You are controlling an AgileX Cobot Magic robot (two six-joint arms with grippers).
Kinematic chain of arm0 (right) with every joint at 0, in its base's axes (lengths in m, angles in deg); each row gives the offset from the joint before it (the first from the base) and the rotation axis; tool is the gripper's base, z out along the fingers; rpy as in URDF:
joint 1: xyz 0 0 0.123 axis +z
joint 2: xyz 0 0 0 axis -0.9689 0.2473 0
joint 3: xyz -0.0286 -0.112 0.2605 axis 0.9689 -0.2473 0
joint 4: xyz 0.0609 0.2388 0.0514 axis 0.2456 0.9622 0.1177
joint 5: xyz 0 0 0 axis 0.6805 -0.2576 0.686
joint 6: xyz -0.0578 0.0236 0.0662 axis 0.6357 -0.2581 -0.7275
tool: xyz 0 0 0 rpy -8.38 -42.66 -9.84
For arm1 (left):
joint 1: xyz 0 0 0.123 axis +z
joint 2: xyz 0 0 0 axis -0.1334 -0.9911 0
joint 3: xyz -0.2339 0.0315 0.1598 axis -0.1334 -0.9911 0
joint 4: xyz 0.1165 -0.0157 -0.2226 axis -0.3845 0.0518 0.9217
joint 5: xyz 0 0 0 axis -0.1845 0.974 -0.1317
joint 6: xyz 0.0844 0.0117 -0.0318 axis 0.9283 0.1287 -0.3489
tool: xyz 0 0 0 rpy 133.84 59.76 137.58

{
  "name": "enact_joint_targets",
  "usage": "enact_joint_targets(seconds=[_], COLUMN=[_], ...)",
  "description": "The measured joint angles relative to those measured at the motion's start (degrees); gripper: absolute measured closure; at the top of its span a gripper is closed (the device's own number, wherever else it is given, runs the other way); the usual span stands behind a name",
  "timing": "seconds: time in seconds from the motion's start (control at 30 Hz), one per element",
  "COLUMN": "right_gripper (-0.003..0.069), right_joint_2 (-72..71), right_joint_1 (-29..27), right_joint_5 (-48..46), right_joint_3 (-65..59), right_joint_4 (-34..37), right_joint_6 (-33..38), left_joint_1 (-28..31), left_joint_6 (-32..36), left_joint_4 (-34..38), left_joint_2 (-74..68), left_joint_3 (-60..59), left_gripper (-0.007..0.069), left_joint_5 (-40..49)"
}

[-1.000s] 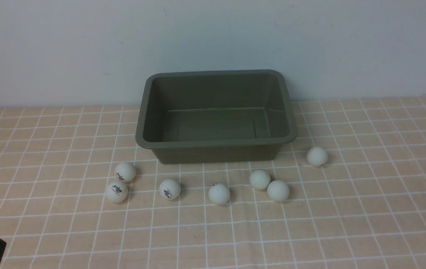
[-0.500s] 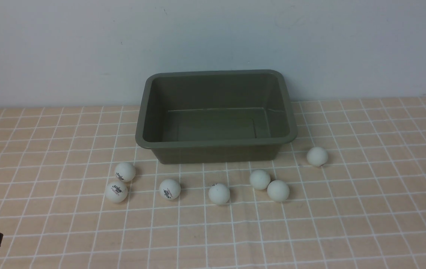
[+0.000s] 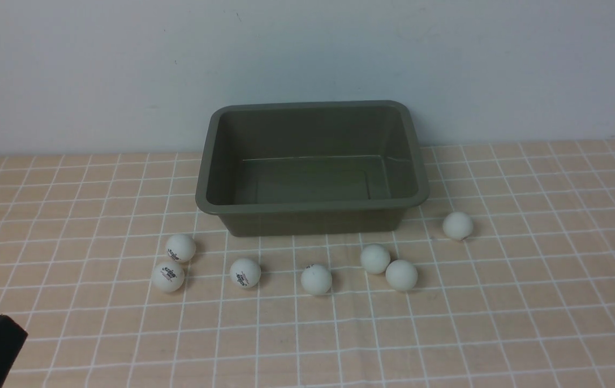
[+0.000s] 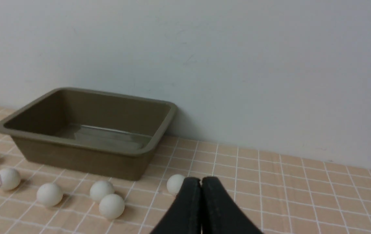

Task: Put the table tennis balls into the box on the light coffee tablecloth.
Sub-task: 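Reach for and grasp a ping pong ball on the table beside the basket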

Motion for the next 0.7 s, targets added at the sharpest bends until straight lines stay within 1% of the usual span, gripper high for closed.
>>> enact_joint_targets(seconds=[0.1,0.17,0.2,0.33,0.4,0.43,0.5,0.63,0.67,0.7], right_gripper=[0.0673,0.0673,0.0673,0.0673,0.0673,0.0673,0.0673,0.0673,0.0673,0.0673], right_joint_2=[2.13,4.64,6.34,10.93,12.98,14.22,15.61,17.93,17.93,18.27], right_joint_1=[0.0,0.0,0.0,0.0,0.0,0.0,0.0,0.0,0.0,0.0], right_joint_5=[-0.42,-0.48,-0.48,-0.54,-0.54,-0.38,-0.17,1.77,1.89,2.64], right_joint_3=[0.0,0.0,0.0,0.0,0.0,0.0,0.0,0.0,0.0,0.0], right_joint_4=[3.87,9.49,12.22,19.4,21.36,22.37,22.97,23.15,23.15,23.15], right_joint_6=[4.46,10.32,13.37,22.43,24.97,26.25,26.8,26.9,26.9,26.9], left_joint_1=[0.0,0.0,0.0,0.0,0.0,0.0,0.0,0.0,0.0,0.0], left_joint_6=[0.07,-3.41,-6.75,-12.95,-13.22,-12.41,-10.77,-9.7,-9.7,-9.7], left_joint_4=[-3.18,-10.5,-15.12,-29.09,-31.92,-33.46,-34.09,-33.1,-32.85,-32.1], left_joint_2=[-2.91,-8.72,-12.42,-25.53,-30.53,-34.41,-38.38,-47.57,-48.53,-51.51], left_joint_3=[3.33,6.7,8.67,15.68,18.24,20.03,22.35,27.73,27.94,29.13], left_gripper=[0.0693,0.0693,0.0693,0.068,0.0663,0.0636,0.0593,0.0442,0.0426,0.038], left_joint_5=[3.07,6.83,9.28,17.82,19.68,20.18,20.18,20.12,20.05,20.05])
